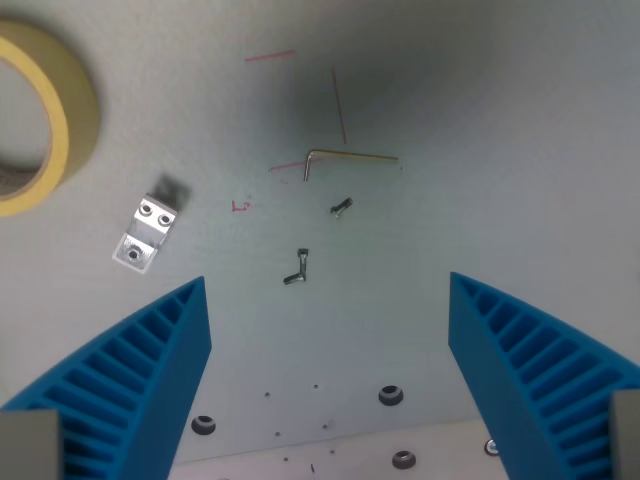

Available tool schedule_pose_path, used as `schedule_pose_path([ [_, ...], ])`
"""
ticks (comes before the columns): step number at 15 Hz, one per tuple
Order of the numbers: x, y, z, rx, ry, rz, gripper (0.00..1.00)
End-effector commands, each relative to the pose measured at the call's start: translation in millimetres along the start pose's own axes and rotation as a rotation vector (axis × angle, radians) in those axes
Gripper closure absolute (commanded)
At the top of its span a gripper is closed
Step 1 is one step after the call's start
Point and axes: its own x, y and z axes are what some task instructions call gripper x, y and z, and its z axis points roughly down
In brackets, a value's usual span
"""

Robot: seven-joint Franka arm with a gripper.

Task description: Rotate around gripper positive z

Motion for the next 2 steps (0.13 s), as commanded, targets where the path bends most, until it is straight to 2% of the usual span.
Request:
schedule_pose_path([
  [1, 0.1, 0.1, -2.4, 0.001, 0.005, 0.174, 0.00],
  [2, 0.1, 0.1, -2.4, 0.001, 0.005, 0.187, 0.00],
])
